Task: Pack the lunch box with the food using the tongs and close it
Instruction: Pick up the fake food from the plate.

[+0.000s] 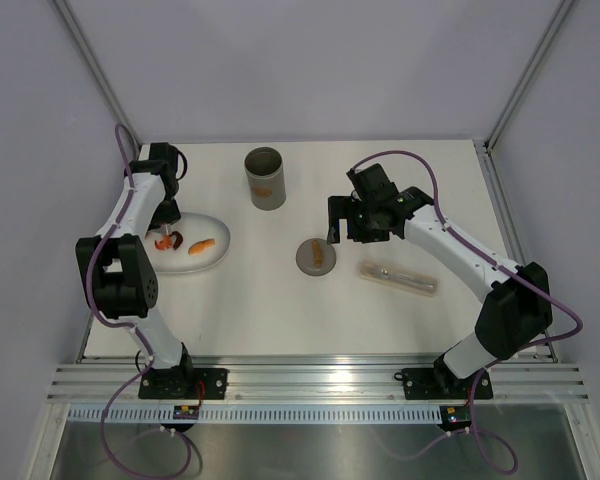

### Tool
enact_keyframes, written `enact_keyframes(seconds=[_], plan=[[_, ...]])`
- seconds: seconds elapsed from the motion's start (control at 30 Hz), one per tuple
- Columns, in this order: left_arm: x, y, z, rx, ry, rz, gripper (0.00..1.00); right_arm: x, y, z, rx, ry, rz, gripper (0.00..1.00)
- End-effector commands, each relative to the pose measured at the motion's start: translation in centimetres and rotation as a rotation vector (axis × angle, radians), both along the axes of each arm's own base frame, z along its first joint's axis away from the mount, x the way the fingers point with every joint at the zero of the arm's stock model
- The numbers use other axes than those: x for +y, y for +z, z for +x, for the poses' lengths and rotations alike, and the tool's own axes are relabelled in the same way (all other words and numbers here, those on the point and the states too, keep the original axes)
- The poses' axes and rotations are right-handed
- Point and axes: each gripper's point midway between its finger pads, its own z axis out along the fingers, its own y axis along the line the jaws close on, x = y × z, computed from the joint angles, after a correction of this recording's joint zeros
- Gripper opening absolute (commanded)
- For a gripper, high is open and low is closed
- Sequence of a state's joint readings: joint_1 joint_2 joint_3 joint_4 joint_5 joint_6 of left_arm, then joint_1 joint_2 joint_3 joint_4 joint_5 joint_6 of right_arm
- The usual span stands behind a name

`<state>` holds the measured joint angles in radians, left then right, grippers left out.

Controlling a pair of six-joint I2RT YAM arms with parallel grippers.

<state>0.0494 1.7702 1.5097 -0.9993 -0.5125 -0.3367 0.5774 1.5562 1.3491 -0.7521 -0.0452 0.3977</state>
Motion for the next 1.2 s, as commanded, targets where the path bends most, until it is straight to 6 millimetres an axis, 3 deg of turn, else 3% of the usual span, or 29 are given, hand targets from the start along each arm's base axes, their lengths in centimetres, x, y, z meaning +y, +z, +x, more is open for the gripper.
enact_keyframes(seconds=[0.0,0.3,0.47,0.73,1.17], plan=[[0.7,1.2,0.8,-0.033,0.008,0.04,0.53,1.0,1.5,0.6,-0.042,0.014,0.026,0.99],[0.6,0.3,0.9,-0.009,0.011,0.036,0.49,0.8,1.6,0.4,-0.05,0.011,0.02,0.99],[0.6,0.7,0.7,-0.019,0.015,0.038,0.38,0.6,1.5,0.4,-0.05,0.009,0.014,0.99],[-0.2,2.1,0.3,-0.073,0.004,-0.005,0.13,0.8,1.4,0.5,-0.051,0.011,0.019,0.99],[-3.4,3.7,-0.6,-0.132,-0.051,-0.066,0.08,1.2,1.2,0.5,-0.046,0.02,0.02,0.99]])
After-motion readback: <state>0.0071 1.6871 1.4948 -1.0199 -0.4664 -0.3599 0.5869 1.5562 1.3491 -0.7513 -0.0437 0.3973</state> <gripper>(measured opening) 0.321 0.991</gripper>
